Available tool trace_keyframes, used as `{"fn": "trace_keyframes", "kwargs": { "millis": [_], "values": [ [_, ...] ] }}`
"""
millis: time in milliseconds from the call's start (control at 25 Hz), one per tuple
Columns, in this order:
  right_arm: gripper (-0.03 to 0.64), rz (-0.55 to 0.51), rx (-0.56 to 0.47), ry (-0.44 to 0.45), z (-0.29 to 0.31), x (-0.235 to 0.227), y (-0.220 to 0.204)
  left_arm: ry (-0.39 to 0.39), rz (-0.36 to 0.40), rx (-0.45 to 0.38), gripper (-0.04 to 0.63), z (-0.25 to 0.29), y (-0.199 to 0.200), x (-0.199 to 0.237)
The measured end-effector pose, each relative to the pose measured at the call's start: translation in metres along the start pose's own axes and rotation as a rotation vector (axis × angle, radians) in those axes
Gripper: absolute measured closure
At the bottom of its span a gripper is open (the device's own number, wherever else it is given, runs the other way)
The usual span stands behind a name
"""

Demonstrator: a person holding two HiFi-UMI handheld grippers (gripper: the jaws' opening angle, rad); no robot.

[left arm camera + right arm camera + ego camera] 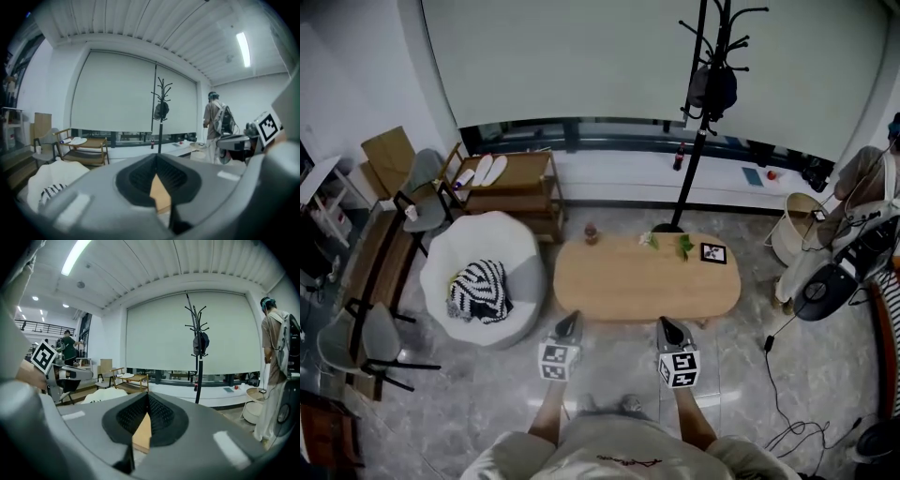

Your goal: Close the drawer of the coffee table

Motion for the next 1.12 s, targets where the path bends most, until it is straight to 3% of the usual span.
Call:
{"fn": "trace_keyframes", "kwargs": {
  "millis": [360, 1120],
  "values": [
    [0.612, 0.002, -0.077, -0.021, 0.015, -0.004, 0.050, 0.019, 0.045, -0.052, 0.594, 0.000, 0.042, 0.020],
    [0.611, -0.020, -0.104, -0.039, 0.040, 0.002, 0.070, 0.008, 0.062, -0.101, 0.594, 0.018, 0.073, 0.048]
  ]
}}
Point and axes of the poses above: the fingertips, and each gripper's own axes: z forward along the fingers, x to its left, y out of its top, the point moved 9 cm from there along -z, backward along the fingers, and after that the axes turned 1 degree about y, right-handed, at the moved point
